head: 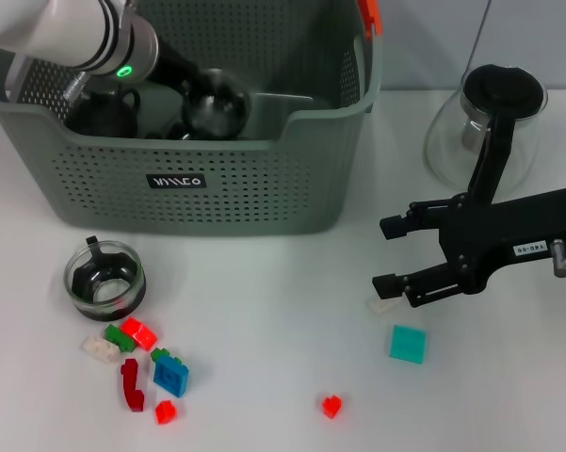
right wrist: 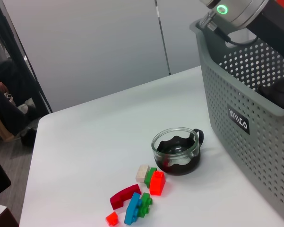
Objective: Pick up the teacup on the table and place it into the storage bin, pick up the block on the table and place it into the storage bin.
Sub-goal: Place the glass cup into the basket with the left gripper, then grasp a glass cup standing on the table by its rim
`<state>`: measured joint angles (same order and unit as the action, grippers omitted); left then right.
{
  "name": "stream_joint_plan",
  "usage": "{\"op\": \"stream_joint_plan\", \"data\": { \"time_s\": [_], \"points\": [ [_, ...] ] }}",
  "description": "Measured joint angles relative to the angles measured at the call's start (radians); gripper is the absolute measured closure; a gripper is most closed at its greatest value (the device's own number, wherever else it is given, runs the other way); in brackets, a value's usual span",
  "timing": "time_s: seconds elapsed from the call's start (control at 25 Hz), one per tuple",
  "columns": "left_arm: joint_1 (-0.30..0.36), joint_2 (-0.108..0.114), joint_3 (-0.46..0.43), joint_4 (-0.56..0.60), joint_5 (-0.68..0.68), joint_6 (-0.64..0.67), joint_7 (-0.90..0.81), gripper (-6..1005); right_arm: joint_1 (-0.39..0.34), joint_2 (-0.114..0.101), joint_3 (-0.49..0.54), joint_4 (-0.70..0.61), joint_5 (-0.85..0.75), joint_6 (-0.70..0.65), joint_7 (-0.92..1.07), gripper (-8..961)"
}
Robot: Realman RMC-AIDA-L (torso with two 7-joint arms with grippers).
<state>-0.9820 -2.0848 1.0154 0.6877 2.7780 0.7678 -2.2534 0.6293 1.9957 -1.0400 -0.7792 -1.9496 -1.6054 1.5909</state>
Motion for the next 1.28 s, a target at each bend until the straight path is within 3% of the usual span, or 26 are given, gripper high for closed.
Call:
{"op": "stream_joint_plan", "data": {
  "time_s": [0.2, 0.48, 0.72, 0.92, 1.04, 1.16, 1.28],
  "points": [
    [0.002, -0.001, 0.020, 0.002, 0.000, 0.001, -0.003, 806, 0.001, 0.000, 0.000, 0.000, 0.000, 0.000, 0.000, 36],
    [0.030, -0.006, 0.010, 0.062, -0.005, 0.006, -0.032, 654, -0.004, 0.000, 0.002, 0.000, 0.000, 0.001, -0.001, 36],
    [0.105, -0.009, 0.008, 0.285, -0.010, 0.107, -0.114, 466, -0.007, 0.000, 0.003, 0.000, 0.000, 0.001, -0.003, 36],
    [0.151, -0.009, -0.018, 0.490, -0.041, 0.263, -0.180, 225, -0.007, -0.003, 0.003, 0.000, 0.000, 0.001, -0.005, 36],
    [0.174, -0.009, -0.100, 0.617, -0.142, 0.410, -0.174, 196, -0.008, -0.003, 0.003, 0.000, 0.000, 0.001, -0.005, 36],
    [0.219, -0.008, -0.209, 0.727, -0.363, 0.596, -0.114, 168, -0.009, -0.003, 0.003, 0.000, 0.000, -0.001, -0.005, 36],
    [0.311, -0.003, -0.305, 0.803, -0.706, 0.825, 0.024, 167, -0.010, -0.003, -0.001, 0.000, -0.001, -0.002, -0.007, 36]
  ]
}}
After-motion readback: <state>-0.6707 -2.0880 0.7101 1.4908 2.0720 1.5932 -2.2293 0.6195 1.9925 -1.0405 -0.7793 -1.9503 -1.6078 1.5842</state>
